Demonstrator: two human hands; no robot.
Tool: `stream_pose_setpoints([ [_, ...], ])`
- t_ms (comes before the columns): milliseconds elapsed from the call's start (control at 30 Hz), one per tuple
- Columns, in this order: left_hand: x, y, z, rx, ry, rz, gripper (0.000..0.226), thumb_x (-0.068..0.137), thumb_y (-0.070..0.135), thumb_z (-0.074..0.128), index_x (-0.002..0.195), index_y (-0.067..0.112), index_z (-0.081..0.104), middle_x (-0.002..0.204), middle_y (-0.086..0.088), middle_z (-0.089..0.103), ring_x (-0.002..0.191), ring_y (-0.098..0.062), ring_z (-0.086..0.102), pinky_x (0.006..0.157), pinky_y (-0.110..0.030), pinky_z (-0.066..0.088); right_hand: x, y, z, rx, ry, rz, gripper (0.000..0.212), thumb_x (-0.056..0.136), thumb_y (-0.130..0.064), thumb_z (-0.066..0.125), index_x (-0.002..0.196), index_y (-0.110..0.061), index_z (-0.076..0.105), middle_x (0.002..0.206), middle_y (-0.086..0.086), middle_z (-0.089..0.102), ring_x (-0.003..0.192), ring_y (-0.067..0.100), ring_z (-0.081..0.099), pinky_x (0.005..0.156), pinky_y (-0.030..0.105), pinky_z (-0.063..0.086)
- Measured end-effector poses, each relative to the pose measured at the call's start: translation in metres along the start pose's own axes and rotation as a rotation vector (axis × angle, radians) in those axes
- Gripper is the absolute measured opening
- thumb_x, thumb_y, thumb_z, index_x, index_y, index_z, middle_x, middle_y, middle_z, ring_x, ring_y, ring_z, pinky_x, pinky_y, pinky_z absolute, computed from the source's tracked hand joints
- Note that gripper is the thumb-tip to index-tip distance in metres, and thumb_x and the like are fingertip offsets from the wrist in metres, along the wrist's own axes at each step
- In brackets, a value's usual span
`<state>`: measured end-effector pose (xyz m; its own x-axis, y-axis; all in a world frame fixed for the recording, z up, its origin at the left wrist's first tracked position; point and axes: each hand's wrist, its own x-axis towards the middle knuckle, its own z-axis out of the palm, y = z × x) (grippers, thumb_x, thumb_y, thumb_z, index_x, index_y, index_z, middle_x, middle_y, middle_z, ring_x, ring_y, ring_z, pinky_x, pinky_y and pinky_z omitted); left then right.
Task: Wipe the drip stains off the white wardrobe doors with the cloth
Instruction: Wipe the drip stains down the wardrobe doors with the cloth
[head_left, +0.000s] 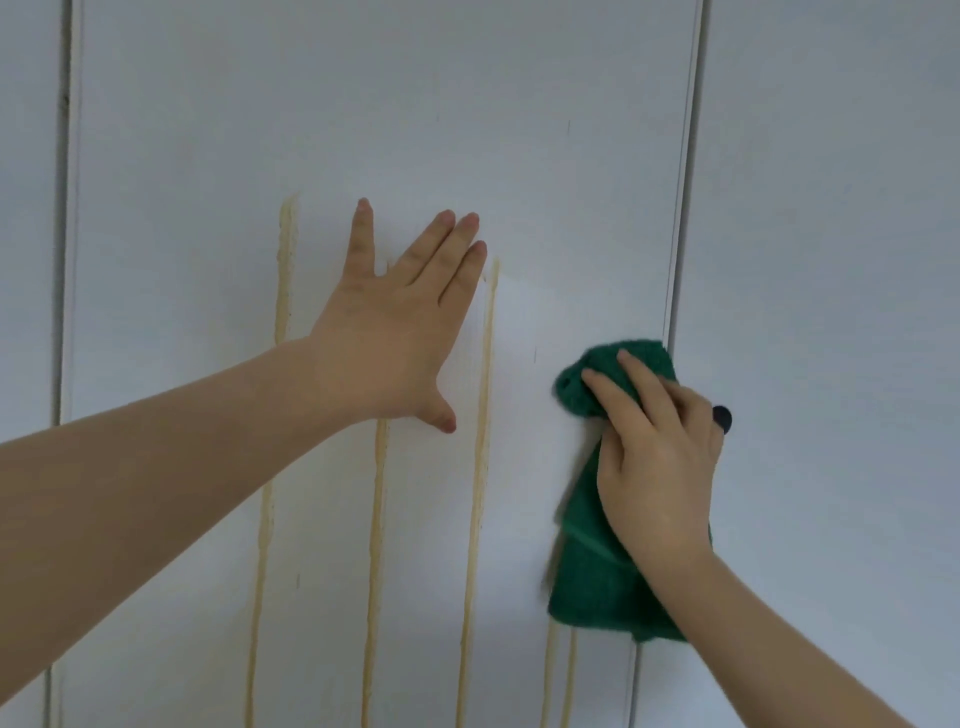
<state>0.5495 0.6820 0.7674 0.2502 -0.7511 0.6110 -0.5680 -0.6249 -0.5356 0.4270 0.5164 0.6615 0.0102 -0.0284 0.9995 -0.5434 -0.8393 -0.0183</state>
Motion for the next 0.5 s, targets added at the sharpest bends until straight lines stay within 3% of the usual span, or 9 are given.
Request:
stream_pose_setpoints([
  [67, 0.001, -0.002, 0.005, -0.024, 0.016, -0.003, 0.134, 0.066, 0.081, 0.049, 0.133, 0.007, -0.04, 0.143, -0.009, -0.043, 0.134, -0.024, -0.038, 0.105, -0.064, -0.015, -0.023, -0.006, 0.004, 0.006, 0.017, -0.021, 0.048, 0.078, -0.007, 0.037, 0.115, -0.02, 0.064, 0.128, 0.007, 0.057, 0.104, 0.029, 0.042, 0.079, 0.039, 0.037],
  [167, -0.002, -0.007, 0.007, -0.055, 0.064, -0.007, 0.133, 0.064, 0.085, 0.045, 0.124, 0.008, -0.046, 0.136, -0.006, -0.05, 0.124, -0.023, -0.046, 0.103, -0.063, -0.019, -0.056, -0.015, 0.002, 0.052, 0.008, -0.106, 0.046, 0.077, -0.008, 0.04, 0.115, -0.029, 0.053, 0.13, -0.001, 0.051, 0.102, 0.027, 0.044, 0.077, 0.033, 0.029],
  [367, -0.008, -0.018, 0.01, -0.159, 0.166, -0.058, 0.131, 0.065, 0.084, 0.044, 0.122, 0.011, -0.047, 0.129, -0.002, -0.053, 0.124, -0.019, -0.046, 0.105, -0.06, -0.02, 0.074, -0.052, 0.005, 0.187, 0.014, 0.033, 0.041, 0.082, -0.011, 0.039, 0.109, -0.019, 0.069, 0.126, 0.007, 0.06, 0.102, 0.028, 0.036, 0.08, 0.031, 0.019],
  [433, -0.008, -0.025, 0.015, -0.207, 0.238, -0.065, 0.125, 0.068, 0.082, 0.042, 0.125, 0.012, -0.045, 0.134, 0.0, -0.049, 0.126, -0.017, -0.044, 0.108, -0.059, -0.018, 0.114, -0.06, 0.012, 0.199, -0.012, 0.093, 0.042, 0.087, -0.005, 0.042, 0.118, -0.021, 0.065, 0.136, 0.003, 0.052, 0.113, 0.033, 0.035, 0.082, 0.031, 0.017],
  [500, -0.009, -0.032, 0.019, -0.286, 0.411, -0.073, 0.112, 0.074, 0.074, 0.039, 0.141, 0.013, -0.027, 0.151, -0.003, -0.027, 0.138, -0.016, -0.028, 0.11, -0.058, -0.011, 0.121, -0.067, 0.017, 0.205, 0.014, 0.101, 0.043, 0.089, -0.005, 0.039, 0.12, -0.022, 0.064, 0.14, 0.002, 0.048, 0.118, 0.032, 0.033, 0.088, 0.034, 0.019],
])
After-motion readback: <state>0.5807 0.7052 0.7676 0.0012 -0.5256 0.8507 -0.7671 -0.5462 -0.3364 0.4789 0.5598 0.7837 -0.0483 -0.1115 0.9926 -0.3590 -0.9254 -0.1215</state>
